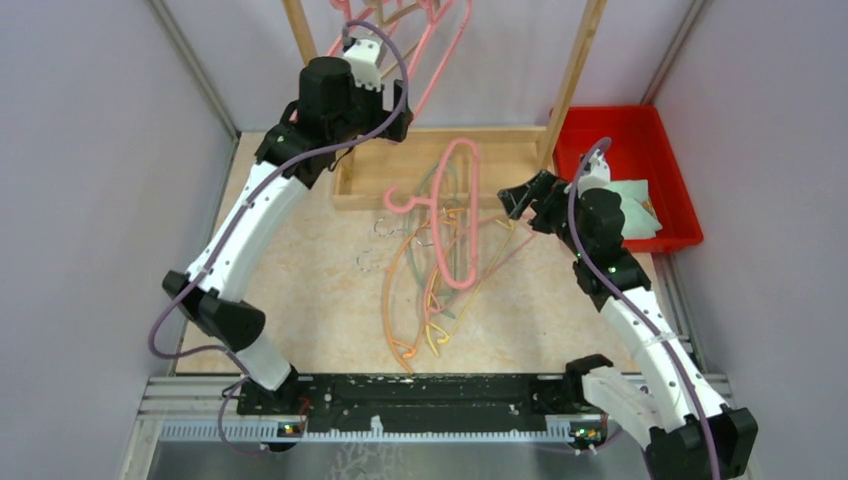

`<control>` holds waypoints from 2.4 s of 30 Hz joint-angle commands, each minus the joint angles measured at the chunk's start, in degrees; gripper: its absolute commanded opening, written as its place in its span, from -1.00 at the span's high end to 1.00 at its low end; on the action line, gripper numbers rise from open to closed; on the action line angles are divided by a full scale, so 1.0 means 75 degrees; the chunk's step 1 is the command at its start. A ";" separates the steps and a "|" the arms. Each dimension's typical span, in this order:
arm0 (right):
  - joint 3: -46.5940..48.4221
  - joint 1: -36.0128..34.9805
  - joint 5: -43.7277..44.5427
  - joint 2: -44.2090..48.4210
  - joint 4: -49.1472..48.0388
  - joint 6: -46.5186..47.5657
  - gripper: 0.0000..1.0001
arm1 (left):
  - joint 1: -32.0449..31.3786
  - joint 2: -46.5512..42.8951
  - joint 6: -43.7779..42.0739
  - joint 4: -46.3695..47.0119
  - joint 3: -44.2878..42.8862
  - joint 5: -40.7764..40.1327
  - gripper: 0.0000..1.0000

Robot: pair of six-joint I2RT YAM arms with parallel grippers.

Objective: Organize the hangers

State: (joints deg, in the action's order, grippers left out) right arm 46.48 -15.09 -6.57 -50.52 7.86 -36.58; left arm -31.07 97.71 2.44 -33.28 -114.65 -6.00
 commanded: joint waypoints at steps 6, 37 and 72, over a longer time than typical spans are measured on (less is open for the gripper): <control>-0.0358 0.0055 -0.0467 -0.0400 -0.0693 -0.0006 -0.98 | 0.0039 -0.1927 -0.0035 0.0691 0.2028 0.0234 -1.00; 0.0154 -0.0345 -0.1410 -0.5504 -0.3507 -0.0172 -0.42 | -0.0239 -0.4544 0.1225 0.1703 0.6674 0.2006 -0.91; -0.0261 -0.0472 -0.1531 -0.3582 -0.4460 -0.1168 1.00 | -0.0951 -0.4633 0.2298 0.3295 0.8463 0.2039 -0.86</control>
State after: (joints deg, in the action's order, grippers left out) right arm 43.81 -18.11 -18.96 -79.85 -18.74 -41.91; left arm -36.38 64.01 17.06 -13.56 -53.78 9.96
